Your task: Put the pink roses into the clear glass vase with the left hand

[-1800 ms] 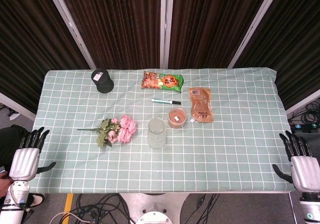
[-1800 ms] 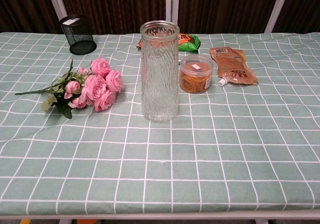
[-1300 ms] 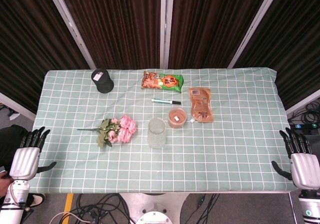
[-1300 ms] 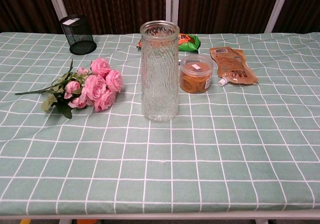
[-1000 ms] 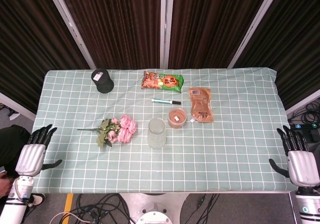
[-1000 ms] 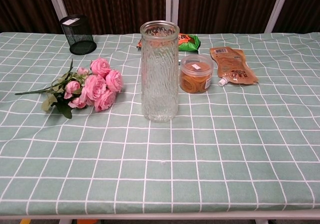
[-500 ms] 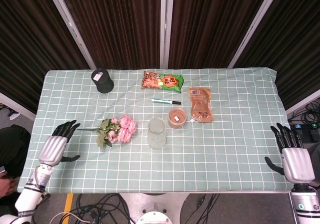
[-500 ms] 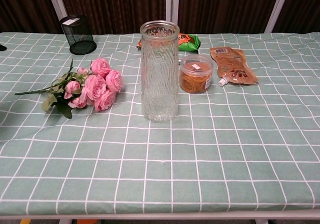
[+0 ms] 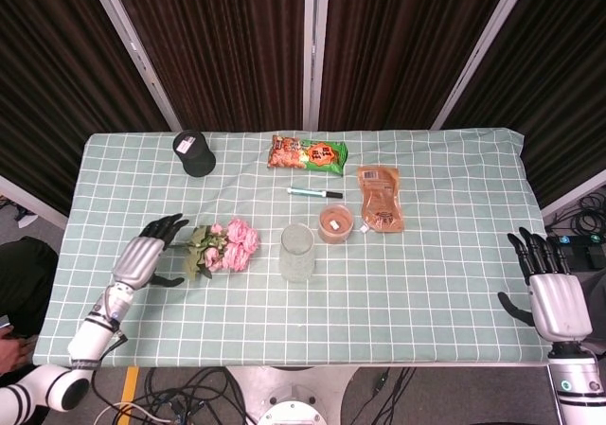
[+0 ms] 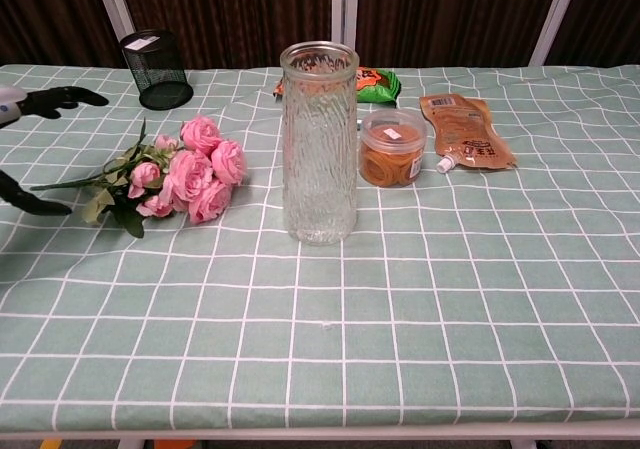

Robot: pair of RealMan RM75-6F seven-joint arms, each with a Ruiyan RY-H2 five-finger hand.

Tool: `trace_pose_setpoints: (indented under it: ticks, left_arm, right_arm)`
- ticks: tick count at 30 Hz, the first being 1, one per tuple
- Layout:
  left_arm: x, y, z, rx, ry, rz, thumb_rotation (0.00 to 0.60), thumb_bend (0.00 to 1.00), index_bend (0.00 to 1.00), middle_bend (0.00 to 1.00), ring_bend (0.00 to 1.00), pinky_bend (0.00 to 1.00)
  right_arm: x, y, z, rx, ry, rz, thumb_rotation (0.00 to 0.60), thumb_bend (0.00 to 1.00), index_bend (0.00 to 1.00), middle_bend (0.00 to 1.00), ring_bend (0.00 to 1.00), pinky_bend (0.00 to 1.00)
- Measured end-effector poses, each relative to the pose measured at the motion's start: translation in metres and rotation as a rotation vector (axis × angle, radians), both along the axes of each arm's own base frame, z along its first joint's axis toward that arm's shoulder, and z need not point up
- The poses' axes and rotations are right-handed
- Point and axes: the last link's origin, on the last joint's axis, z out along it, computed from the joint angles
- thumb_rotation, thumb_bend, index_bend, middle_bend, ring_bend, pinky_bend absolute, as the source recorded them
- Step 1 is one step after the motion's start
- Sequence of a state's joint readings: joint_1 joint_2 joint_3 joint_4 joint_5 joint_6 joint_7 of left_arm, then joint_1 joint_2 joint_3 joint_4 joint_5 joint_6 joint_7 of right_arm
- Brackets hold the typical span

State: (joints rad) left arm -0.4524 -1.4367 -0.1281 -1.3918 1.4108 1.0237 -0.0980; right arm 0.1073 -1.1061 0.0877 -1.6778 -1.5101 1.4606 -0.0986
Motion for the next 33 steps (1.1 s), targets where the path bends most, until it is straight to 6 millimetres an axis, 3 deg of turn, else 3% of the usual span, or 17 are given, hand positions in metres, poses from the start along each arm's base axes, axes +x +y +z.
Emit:
trace_pose_setpoints:
  ticks: [19, 33]
  left_arm:
    - [0.035, 0.027, -0.035, -0.122, -0.073, 0.028, 0.600, 0.04, 0.07, 0.00, 0.00, 0.09]
    - [0.035, 0.040, -0.052, -0.157, -0.042, 0.038, 0.600, 0.05, 0.07, 0.00, 0.00, 0.12]
  right_arm:
    - [-0.007, -0.003, 0.000, 0.002, -0.007, -0.016, 0.600, 0.13, 0.00, 0.00, 0.00, 0.00]
    - [-0.008, -0.007, 0.000, 0.000, -0.007, -0.020, 0.600, 0.13, 0.00, 0.00, 0.00, 0.00]
